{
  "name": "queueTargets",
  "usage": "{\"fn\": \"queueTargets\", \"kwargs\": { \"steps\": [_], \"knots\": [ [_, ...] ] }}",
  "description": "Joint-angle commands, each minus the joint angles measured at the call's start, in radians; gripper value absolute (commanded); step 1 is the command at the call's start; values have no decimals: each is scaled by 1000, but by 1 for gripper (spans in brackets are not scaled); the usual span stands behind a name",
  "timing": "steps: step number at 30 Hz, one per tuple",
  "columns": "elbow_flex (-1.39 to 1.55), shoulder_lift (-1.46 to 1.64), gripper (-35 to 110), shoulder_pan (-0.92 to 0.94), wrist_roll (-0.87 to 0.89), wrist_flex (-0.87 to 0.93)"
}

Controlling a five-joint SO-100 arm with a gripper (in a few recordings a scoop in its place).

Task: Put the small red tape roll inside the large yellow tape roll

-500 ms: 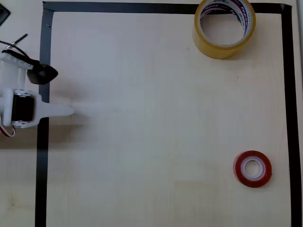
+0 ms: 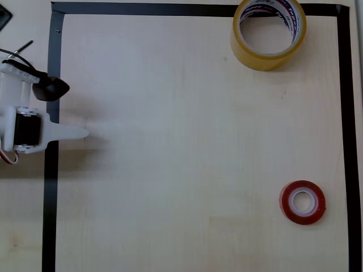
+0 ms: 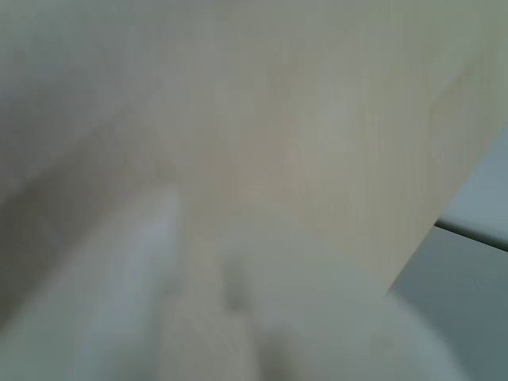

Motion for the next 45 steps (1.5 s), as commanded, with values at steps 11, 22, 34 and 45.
{"fn": "queueTargets", "kwargs": {
  "steps": [11, 22, 34, 45],
  "knots": [
    [-179, -28, 0, 58, -95, -330],
    [-778, -985, 0, 133, -74, -706],
    [-1350, -1591, 0, 158, 94, -821],
    [-1746, -1816, 0, 155, 209, -660]
  ]
}}
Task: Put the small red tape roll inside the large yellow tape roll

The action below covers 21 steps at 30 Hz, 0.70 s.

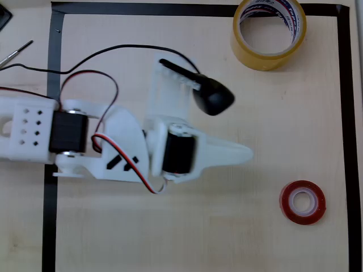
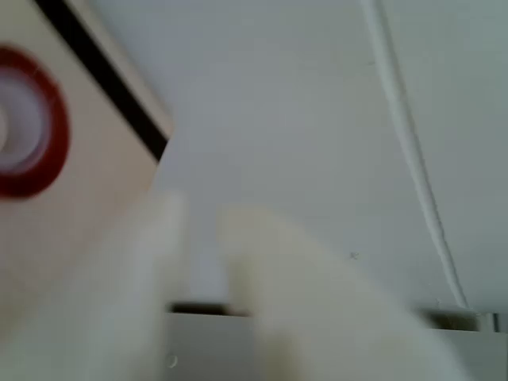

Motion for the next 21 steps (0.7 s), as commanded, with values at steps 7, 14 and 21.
{"fn": "queueTargets", "kwargs": {
  "steps": [7, 14, 21],
  "knots": [
    [-279, -21, 0, 44, 58, 71],
    [-367, -172, 0, 52, 61, 75],
    [-620, -420, 0, 63, 61, 133]
  ]
}}
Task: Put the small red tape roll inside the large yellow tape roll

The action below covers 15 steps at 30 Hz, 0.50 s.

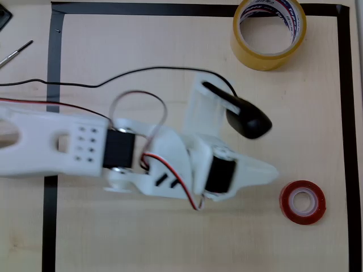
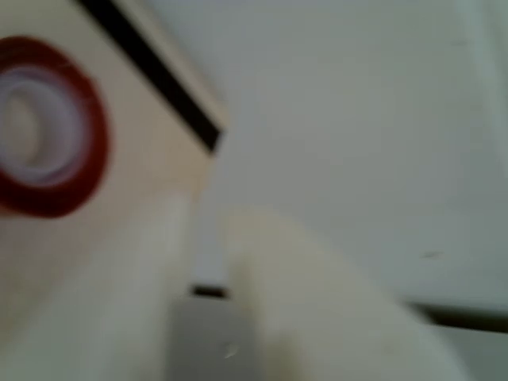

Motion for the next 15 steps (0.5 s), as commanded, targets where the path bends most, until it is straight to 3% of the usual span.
{"fn": "queueTargets", "kwargs": {
  "steps": [1, 8, 13, 15],
  "knots": [
    [-291, -54, 0, 23, 35, 46],
    [-747, -316, 0, 25, 51, 273],
    [-1399, -680, 0, 29, 44, 479],
    [-1387, -680, 0, 31, 51, 495]
  ]
}}
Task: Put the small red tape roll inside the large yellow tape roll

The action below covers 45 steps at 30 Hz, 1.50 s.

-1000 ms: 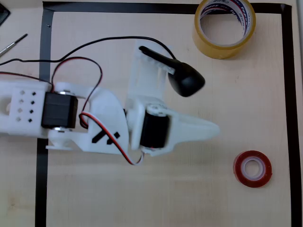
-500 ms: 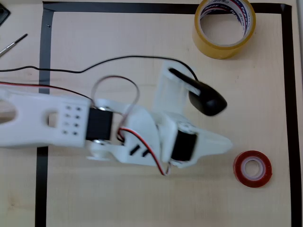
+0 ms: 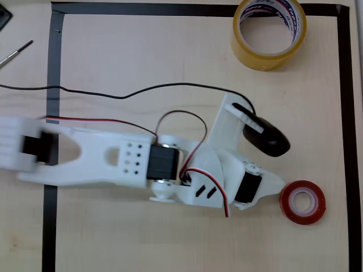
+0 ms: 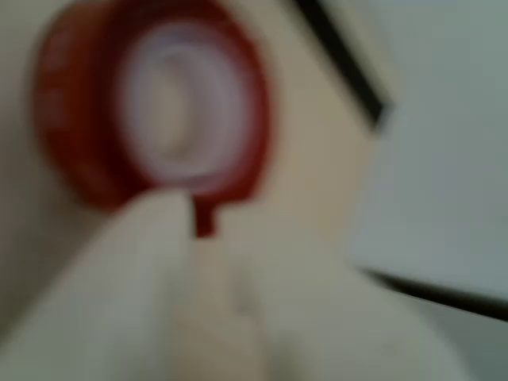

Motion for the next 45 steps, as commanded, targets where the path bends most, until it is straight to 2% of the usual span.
{"fn": "queueTargets", "kwargs": {
  "steps": [1, 11, 17, 27, 30, 45],
  "knots": [
    [-443, 6, 0, 20, 34, 51],
    [-410, -17, 0, 28, 26, -38],
    [-466, -141, 0, 38, 26, -163],
    [-457, -270, 0, 34, 31, -219],
    [-428, -267, 0, 37, 28, -206],
    [-494, -256, 0, 38, 26, 204]
  ]
}}
